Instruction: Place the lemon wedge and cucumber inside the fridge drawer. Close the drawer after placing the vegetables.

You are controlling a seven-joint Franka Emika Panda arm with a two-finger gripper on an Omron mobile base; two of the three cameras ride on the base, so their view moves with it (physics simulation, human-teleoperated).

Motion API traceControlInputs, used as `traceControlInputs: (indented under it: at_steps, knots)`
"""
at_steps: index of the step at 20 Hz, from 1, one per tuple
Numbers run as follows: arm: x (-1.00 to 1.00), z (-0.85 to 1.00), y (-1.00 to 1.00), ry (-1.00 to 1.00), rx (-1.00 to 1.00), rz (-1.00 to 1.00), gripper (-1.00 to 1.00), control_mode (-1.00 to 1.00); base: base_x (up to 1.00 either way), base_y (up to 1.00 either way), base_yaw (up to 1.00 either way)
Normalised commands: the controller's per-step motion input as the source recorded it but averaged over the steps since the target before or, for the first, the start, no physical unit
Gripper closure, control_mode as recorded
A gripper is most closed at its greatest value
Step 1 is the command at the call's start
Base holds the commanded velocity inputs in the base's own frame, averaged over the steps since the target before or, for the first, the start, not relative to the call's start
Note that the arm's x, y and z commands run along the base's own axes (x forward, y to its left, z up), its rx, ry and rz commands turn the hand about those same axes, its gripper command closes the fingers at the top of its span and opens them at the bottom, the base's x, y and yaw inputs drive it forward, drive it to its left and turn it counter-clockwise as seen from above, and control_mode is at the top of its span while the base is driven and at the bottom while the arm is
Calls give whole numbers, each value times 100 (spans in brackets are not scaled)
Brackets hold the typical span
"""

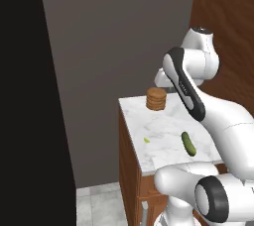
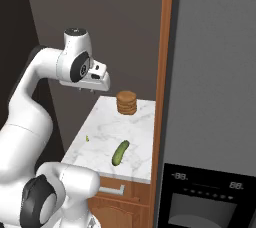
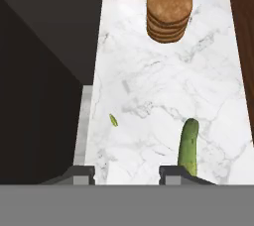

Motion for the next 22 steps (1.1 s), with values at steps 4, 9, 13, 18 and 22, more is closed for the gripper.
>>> traceControlInputs:
  at_steps: [4,9,13,18,22]
  knots:
    - [-13,-2,1,0,0,0,-100,-100,0,0,0]
    - [-30,-51,-22,0,3,-5,-100,-100,0,0,0]
    - [-56,-73,-71,-1,10,-17,-100,-100,0,0,0]
    - [2,-84,-21,19,0,-26,-100,-100,0,0,0]
    - [6,-88,-58,8,0,-12,-100,-100,0,0,0]
